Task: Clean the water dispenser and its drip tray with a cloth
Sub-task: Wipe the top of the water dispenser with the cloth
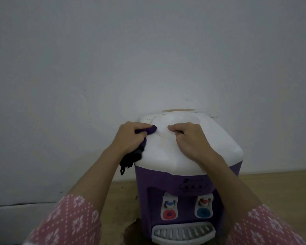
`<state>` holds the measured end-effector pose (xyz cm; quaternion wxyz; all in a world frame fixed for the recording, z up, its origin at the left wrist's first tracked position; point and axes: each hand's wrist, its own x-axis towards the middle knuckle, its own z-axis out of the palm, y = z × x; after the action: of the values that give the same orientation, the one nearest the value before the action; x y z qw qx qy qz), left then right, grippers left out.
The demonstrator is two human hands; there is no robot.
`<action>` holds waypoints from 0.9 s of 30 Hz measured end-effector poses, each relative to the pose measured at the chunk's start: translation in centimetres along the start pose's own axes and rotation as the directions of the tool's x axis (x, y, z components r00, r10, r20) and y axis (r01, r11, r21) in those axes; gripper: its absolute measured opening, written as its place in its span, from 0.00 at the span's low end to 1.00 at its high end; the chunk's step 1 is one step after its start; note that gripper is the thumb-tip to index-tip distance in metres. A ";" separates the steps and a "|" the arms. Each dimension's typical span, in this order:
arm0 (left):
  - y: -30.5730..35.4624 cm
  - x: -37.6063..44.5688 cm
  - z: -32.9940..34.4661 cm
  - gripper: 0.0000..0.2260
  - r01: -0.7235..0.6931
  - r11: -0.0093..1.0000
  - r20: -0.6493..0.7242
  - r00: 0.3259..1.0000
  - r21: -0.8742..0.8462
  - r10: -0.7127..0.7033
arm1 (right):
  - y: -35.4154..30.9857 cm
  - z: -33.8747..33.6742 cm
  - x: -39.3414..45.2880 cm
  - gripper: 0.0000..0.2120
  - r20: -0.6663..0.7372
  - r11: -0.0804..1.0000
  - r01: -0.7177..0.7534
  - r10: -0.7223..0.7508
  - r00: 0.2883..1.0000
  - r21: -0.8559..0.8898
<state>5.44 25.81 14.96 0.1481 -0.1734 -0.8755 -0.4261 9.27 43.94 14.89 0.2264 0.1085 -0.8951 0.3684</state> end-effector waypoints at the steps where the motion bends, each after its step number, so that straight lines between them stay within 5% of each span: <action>1: -0.2 0.4 0.0 0.15 0.030 0.999 -0.013 0.999 -0.010 -0.030 | 0.0 -0.2 0.2 0.18 0.017 1.000 -0.005 0.005 1.000 -0.011; 7: -1.8 0.4 -0.5 0.15 -0.061 0.995 0.040 0.997 -0.085 0.064 | 0.0 -0.9 4.3 0.13 0.104 0.983 0.020 -0.001 0.995 -0.182; 13: -3.2 2.3 -0.3 0.15 -0.053 0.994 0.020 0.998 -0.098 0.055 | -0.2 0.9 8.1 0.10 0.259 0.975 0.149 -0.103 0.960 -0.164; 19: -4.0 5.9 -0.1 0.14 0.009 0.993 0.034 0.999 -0.121 -0.005 | 0.1 0.8 9.9 0.07 0.320 0.996 0.089 -0.077 0.944 -0.024; 24: -4.1 7.5 0.0 0.14 0.073 0.987 0.048 0.997 -0.146 -0.067 | 1.5 0.7 11.0 0.09 0.231 0.994 0.073 -0.052 0.972 -0.083; 27: -4.3 7.1 -0.9 0.18 -0.009 0.977 0.091 0.995 -0.212 0.029 | 2.3 0.6 11.6 0.09 0.231 0.992 0.063 -0.035 0.972 -0.113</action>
<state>-2.66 23.86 15.41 0.0917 -0.2163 -0.8295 -0.5066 -1.91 44.83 18.69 0.1373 0.1585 -0.9327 0.2934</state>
